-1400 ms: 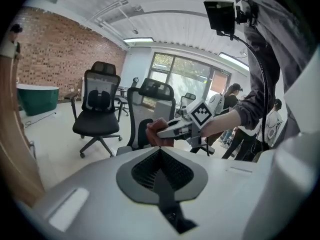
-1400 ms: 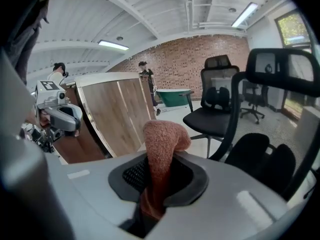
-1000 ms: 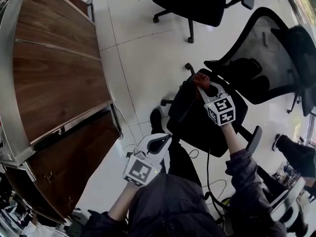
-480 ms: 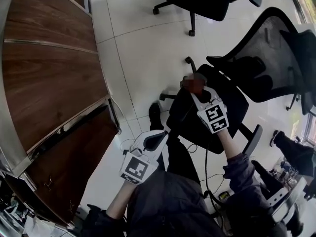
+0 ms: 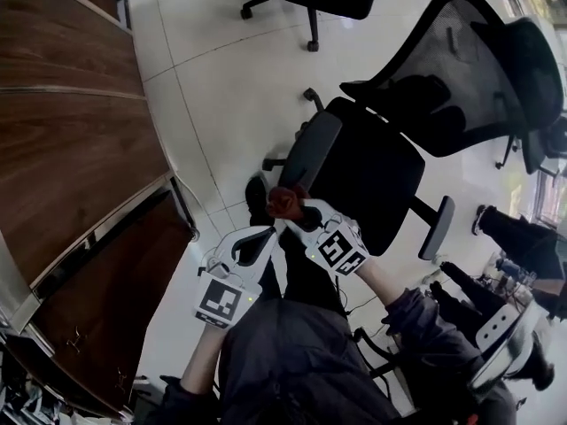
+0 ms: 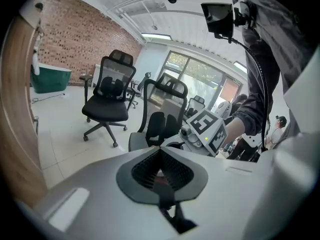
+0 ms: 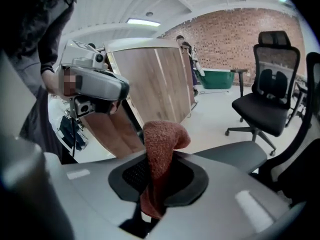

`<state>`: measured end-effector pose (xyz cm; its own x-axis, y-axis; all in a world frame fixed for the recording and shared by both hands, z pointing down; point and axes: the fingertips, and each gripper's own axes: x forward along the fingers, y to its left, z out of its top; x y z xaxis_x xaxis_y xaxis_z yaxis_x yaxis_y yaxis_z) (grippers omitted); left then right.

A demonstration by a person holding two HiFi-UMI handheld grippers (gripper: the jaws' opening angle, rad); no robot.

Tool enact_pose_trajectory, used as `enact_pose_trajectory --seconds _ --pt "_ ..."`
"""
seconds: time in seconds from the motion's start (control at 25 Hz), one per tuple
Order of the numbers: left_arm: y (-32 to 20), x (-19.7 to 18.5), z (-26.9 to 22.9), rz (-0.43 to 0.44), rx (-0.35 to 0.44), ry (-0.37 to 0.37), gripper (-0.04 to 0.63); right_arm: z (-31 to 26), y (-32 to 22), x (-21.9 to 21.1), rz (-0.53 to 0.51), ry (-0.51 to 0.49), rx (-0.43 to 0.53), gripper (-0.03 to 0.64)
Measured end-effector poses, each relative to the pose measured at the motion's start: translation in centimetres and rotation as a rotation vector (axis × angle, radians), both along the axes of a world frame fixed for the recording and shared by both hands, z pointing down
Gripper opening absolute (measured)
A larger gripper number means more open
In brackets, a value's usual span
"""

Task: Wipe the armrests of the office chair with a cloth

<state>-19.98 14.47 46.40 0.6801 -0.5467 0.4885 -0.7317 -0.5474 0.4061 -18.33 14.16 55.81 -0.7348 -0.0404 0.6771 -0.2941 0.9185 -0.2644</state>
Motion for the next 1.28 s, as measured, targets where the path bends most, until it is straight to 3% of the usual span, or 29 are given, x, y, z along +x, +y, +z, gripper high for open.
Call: enact_pose_trajectory --seconds 0.12,0.28,0.6,0.76,1.0,1.28 --pt "0.1 -0.2 -0.2 0.007 0.014 0.011 0.015 0.2 -0.6 -0.1 -0.011 0.010 0.016 0.055" --pt "0.5 -0.2 -0.9 0.010 0.015 0.012 0.015 1.2 -6.2 1.7 0.054 0.051 0.076 0.055" --pt "1.3 -1.4 -0.8 -0.006 0.002 0.002 0.015 4.2 -19.7 5.2 0.265 0.142 0.173 0.055" --pt "1.6 -1.6 -0.7 -0.001 -0.001 -0.002 0.015 6.0 -22.5 6.4 0.335 0.205 0.191 0.055" --pt "2.2 -1.9 0.0 -0.010 -0.005 -0.002 0.015 4.4 -19.2 4.7 0.323 0.157 0.179 0.055" --pt "1.8 -1.1 -0.4 0.014 0.002 0.010 0.015 1.5 -7.8 0.8 0.151 0.087 0.145 0.055"
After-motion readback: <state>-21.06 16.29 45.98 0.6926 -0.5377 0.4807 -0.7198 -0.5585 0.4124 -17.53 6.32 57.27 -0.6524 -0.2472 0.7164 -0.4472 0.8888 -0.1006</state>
